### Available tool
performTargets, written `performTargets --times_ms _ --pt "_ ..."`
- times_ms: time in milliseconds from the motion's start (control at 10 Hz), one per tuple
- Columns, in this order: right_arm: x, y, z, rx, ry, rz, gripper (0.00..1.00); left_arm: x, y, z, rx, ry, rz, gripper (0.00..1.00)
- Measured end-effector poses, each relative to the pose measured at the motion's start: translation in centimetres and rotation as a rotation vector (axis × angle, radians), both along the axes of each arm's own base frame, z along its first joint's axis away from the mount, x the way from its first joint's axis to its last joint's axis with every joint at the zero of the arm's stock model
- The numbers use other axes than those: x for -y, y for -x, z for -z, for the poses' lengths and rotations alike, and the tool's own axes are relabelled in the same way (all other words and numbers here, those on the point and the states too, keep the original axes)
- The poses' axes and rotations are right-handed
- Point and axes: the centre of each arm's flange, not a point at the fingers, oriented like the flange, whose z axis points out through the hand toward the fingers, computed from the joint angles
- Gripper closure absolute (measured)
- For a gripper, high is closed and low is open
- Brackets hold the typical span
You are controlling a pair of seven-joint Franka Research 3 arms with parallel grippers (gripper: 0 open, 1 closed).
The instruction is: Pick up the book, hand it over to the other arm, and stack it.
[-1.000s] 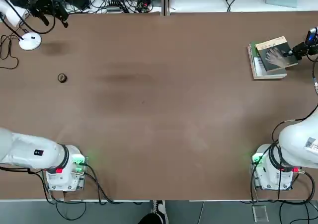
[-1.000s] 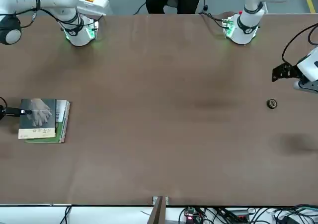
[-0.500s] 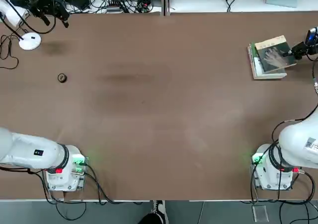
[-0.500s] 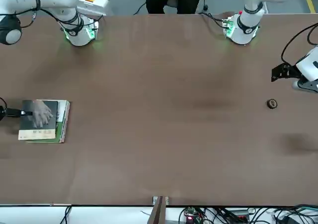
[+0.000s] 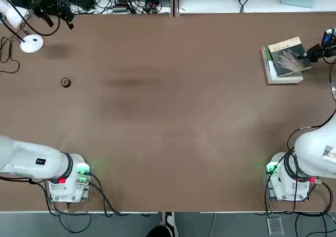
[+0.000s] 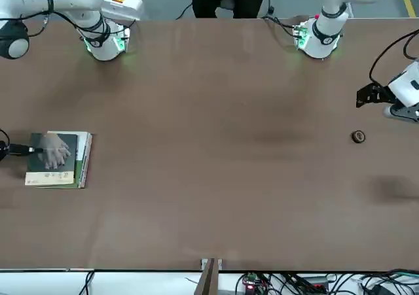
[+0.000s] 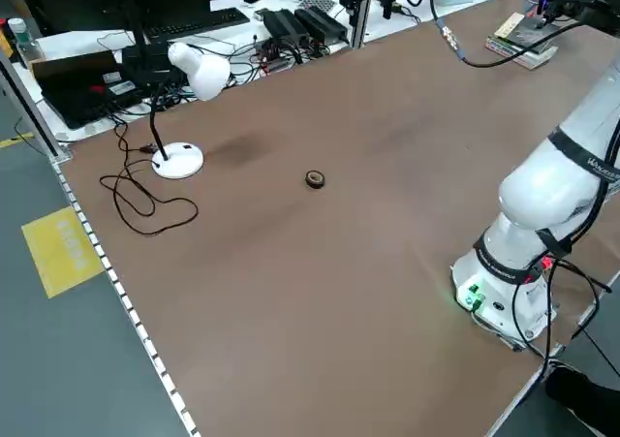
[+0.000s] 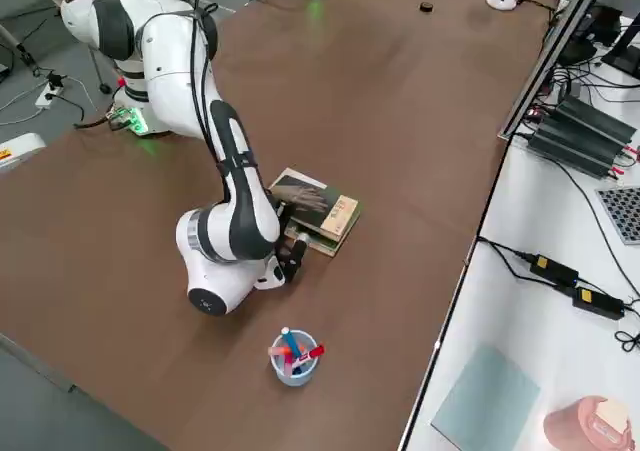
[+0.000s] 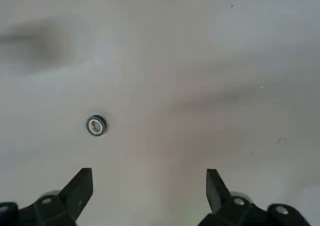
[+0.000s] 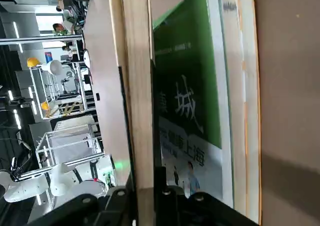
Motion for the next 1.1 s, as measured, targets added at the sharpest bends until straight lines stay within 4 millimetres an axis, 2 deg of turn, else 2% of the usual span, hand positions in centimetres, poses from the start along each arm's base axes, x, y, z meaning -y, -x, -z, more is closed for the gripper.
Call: performTargets --times_ms 400,600,800,1000,1100 --pt "-0.05 -0.03 0.01 -0.003 0.001 0.0 0.84 0.04 0.0 0.0 0.0 0.0 0.001 0.0" --pt "0.02 -0.13 -0.07 -0.01 0.007 0.007 0.81 0.04 0.0 0.02 0.0 0.0 0.001 0.0" --pt "0.14 -0.29 -0.23 -0.011 0.017 0.013 0.67 0.05 0.01 0.04 0.0 0.0 0.002 0.0" --pt "0.4 -0.44 -0.27 -0.009 0.034 0.025 0.45 0.07 0.01 0.06 -0.001 0.0 0.003 0.0" --pt "0.49 -0.47 -0.26 -0.008 0.039 0.028 0.38 0.08 0.02 0.06 -0.001 0.0 0.003 0.0"
